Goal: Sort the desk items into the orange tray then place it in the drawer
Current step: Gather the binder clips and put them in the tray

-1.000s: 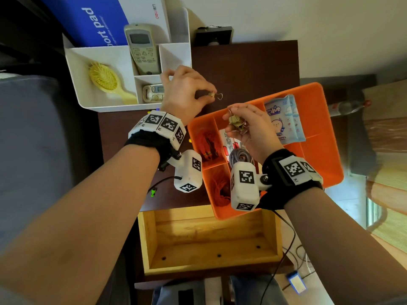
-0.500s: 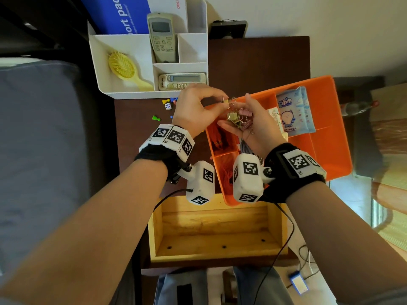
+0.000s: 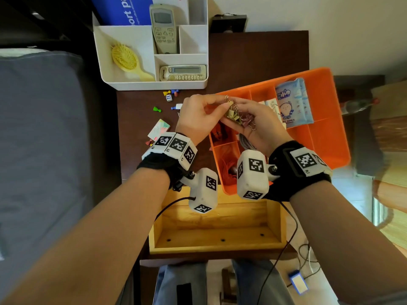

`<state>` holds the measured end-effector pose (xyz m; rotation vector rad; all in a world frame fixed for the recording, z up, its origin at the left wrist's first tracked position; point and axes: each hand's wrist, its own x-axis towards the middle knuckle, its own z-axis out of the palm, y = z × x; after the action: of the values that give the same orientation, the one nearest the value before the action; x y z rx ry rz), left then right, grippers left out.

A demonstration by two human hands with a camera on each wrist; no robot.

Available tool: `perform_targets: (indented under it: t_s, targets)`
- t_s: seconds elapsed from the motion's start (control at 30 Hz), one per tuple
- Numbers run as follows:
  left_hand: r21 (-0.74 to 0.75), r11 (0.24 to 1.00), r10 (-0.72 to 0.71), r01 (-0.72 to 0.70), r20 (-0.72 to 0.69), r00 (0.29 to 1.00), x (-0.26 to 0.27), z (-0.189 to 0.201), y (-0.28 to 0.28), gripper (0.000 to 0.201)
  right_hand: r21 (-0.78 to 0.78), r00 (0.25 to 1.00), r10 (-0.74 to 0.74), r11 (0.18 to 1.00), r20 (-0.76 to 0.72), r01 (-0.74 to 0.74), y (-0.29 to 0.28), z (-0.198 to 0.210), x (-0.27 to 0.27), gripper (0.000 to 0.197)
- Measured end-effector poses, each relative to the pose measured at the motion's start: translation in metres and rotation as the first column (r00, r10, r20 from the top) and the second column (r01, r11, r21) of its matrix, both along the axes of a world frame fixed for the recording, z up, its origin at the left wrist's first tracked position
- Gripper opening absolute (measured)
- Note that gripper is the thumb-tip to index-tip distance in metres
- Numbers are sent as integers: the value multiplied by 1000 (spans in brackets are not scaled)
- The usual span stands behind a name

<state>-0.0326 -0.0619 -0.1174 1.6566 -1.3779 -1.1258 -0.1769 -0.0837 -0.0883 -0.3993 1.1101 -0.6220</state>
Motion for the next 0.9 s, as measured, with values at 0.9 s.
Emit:
perform_targets:
  t_s: [0.9]
  targets:
    - [20,995,-96,96,387,917,-132,0,-36,25,-332,652,-213,941,-728,-64,-46,-14,-155,11]
